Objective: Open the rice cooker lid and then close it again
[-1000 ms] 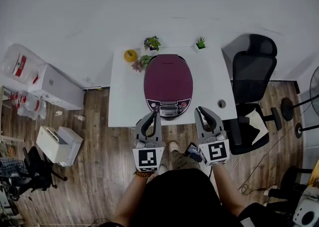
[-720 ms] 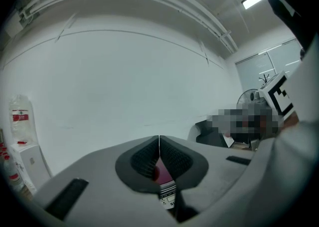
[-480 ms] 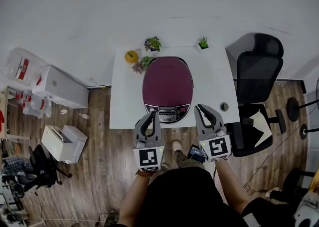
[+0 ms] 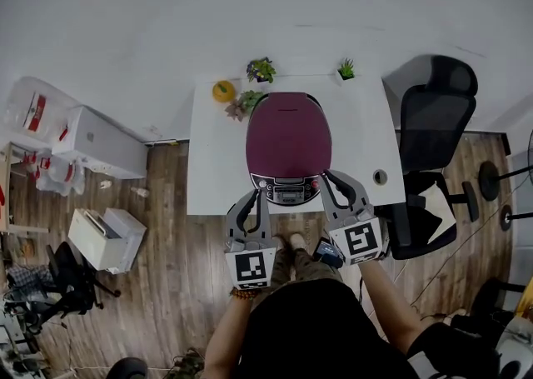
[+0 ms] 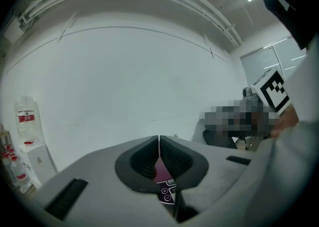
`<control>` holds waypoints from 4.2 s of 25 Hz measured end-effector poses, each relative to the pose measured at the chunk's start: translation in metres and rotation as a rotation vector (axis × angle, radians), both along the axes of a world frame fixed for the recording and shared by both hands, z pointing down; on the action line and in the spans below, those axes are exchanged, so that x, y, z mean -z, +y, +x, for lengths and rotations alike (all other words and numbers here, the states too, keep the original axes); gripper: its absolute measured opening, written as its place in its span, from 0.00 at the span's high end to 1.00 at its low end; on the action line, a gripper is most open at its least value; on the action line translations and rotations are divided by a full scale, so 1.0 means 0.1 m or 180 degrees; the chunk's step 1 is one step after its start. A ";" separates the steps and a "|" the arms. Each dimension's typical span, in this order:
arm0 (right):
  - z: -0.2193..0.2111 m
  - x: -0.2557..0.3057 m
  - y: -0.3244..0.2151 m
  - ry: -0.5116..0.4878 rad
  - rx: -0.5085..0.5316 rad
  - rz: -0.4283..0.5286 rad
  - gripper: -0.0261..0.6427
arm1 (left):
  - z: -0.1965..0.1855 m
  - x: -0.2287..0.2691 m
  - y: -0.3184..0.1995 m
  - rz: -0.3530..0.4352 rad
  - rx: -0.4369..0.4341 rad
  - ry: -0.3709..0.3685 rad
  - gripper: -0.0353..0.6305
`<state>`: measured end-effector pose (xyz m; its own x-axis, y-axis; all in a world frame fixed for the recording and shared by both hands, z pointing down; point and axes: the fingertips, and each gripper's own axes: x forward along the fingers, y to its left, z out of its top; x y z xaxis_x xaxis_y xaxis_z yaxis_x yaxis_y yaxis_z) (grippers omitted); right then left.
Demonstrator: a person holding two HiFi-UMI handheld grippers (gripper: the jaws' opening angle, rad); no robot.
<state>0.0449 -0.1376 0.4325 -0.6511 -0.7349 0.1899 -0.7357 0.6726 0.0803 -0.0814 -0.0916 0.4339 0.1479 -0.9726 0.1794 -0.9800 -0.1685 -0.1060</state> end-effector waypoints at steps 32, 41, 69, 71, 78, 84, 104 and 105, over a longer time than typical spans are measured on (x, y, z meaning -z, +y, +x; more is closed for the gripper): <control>-0.30 -0.57 -0.08 0.0139 -0.0032 -0.0262 0.92 | 0.15 -0.65 -0.40 -0.0192 -0.0672 -0.0050 0.91; -0.40 -0.75 -0.11 0.0236 0.0045 -0.0395 0.92 | 0.15 -0.85 -0.43 -0.0320 -0.0677 -0.0057 0.91; -0.59 -1.43 -0.12 0.0534 0.0026 -0.1062 0.92 | 0.38 -1.42 -0.55 -0.0994 -0.1025 -0.0306 0.91; -0.58 -1.46 -0.12 0.0558 0.0019 -0.1085 0.92 | 0.39 -1.44 -0.55 -0.1016 -0.1036 -0.0306 0.91; -0.52 -1.53 -0.13 0.0590 -0.0003 -0.1156 0.92 | 0.40 -1.48 -0.57 -0.1204 -0.1075 -0.0293 0.91; -0.52 -1.55 -0.12 0.0609 -0.0004 -0.1188 0.92 | 0.42 -1.52 -0.56 -0.1487 -0.1204 -0.0359 0.91; -0.51 -1.59 -0.11 0.0571 0.0068 -0.1306 0.92 | 0.44 -1.58 -0.55 -0.1708 -0.1251 -0.0433 0.91; -0.51 -1.59 -0.11 0.0570 0.0065 -0.1309 0.92 | 0.45 -1.58 -0.55 -0.1714 -0.1251 -0.0438 0.91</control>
<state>-0.0057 -0.1486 0.5916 -0.5950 -0.5620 0.5745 -0.7207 0.6895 -0.0719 -0.0366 -0.1467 0.5921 0.4132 -0.6210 0.6660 -0.8188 -0.5735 -0.0268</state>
